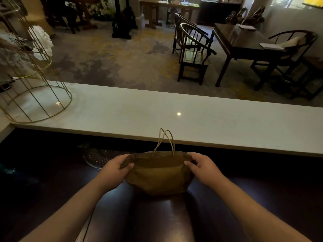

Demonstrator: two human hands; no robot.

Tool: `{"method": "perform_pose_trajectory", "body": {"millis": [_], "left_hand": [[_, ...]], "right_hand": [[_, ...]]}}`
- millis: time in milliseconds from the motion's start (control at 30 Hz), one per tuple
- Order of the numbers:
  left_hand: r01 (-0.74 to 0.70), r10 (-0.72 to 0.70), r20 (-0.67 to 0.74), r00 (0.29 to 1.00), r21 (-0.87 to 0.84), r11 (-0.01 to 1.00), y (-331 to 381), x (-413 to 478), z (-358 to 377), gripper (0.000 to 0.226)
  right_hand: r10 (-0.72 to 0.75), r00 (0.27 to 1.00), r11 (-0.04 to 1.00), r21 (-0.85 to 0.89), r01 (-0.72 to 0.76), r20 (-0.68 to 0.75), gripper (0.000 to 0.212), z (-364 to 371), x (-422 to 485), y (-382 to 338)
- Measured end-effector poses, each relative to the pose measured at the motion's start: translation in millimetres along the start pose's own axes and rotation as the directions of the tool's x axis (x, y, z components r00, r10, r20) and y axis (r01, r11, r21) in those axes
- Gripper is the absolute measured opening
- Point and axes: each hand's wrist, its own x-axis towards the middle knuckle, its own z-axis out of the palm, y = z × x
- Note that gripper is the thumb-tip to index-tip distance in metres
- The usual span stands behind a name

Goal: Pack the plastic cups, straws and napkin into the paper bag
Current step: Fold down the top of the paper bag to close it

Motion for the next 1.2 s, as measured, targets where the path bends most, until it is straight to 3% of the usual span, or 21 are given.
{"method": "perform_pose_trajectory", "body": {"millis": [100,267,367,533,600,700,767,833,967,1100,1200], "left_hand": [[-0.095,0.096,-0.005,0.995,0.086,0.992,3.5,-2.7,-3.6,0.019],[-0.130,0.138,-0.024,0.990,0.205,0.970,5.9,0.0,-6.4,0.025],[-0.146,0.150,-0.016,0.989,0.136,0.980,5.6,0.7,-3.6,0.039],[-0.101,0.105,-0.033,0.994,0.087,0.991,-0.8,0.3,2.1,0.049],[-0.108,0.110,-0.023,0.994,0.088,0.990,2.6,0.4,0.5,0.045],[-0.086,0.082,0.046,0.996,0.080,0.993,15.3,-3.4,-7.5,0.019],[-0.069,0.063,0.115,0.991,0.054,0.996,26.9,-5.4,-13.7,0.052],[-0.022,0.002,0.147,0.989,0.135,0.991,34.3,-1.0,-14.7,0.068],[0.052,-0.154,0.267,0.951,0.353,0.934,51.5,9.7,-10.4,0.031],[0.066,-0.256,0.364,0.895,0.459,0.886,55.2,11.4,-3.7,0.082],[0.017,-0.255,0.375,0.891,0.533,0.846,53.0,10.6,0.1,0.100]], "right_hand": [[-0.060,0.998,0.988,-0.142,0.060,0.001,0.030,0.6,-0.2,-0.1],[-0.234,0.972,0.881,-0.422,0.216,0.010,0.033,-4.3,0.8,-5.4],[-0.325,0.945,0.808,-0.506,0.302,0.045,0.036,-3.6,3.5,3.1],[-0.436,0.888,0.593,-0.696,0.405,0.146,0.047,-1.6,2.3,20.3],[-0.467,0.866,0.549,-0.710,0.441,0.177,0.047,-1.8,2.3,21.9],[-0.485,0.851,0.519,-0.717,0.466,0.202,0.047,-2.2,3.4,18.6],[-0.500,0.839,0.507,-0.712,0.485,0.215,0.051,-2.8,3.0,16.4],[-0.525,0.818,0.472,-0.718,0.511,0.237,0.055,-3.7,2.8,16.0],[-0.561,0.773,0.370,-0.745,0.555,0.297,0.063,-3.9,4.7,14.7],[-0.555,0.771,0.339,-0.761,0.554,0.314,0.066,-6.0,4.6,14.2],[-0.549,0.777,0.335,-0.771,0.541,0.307,0.062,-6.6,3.5,15.9]]}}
